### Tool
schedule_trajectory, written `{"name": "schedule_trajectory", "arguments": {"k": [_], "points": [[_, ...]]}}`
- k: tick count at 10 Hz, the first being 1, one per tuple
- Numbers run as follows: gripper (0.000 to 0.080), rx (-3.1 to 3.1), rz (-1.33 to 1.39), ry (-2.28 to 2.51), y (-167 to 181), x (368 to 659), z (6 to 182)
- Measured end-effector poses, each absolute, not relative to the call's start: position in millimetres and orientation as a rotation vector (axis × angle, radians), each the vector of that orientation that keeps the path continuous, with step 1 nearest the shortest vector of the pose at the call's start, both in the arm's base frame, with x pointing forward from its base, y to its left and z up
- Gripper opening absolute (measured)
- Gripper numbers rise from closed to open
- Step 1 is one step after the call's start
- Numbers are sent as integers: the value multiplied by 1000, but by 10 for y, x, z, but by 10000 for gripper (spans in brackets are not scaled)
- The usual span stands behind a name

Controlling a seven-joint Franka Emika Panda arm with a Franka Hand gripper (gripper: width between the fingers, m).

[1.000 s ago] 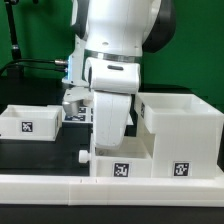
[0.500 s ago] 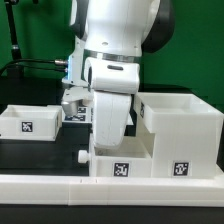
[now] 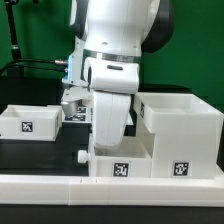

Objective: Assemble drawer

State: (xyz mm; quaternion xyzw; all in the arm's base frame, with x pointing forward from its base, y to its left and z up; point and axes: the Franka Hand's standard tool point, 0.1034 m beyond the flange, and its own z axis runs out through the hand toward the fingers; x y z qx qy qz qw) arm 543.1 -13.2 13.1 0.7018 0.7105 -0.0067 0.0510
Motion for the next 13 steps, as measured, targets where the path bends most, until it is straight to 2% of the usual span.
{"name": "schedule_trajectory", "arguments": {"k": [13], "points": [[42,2152,-70,2180,-105,5402,124]]}}
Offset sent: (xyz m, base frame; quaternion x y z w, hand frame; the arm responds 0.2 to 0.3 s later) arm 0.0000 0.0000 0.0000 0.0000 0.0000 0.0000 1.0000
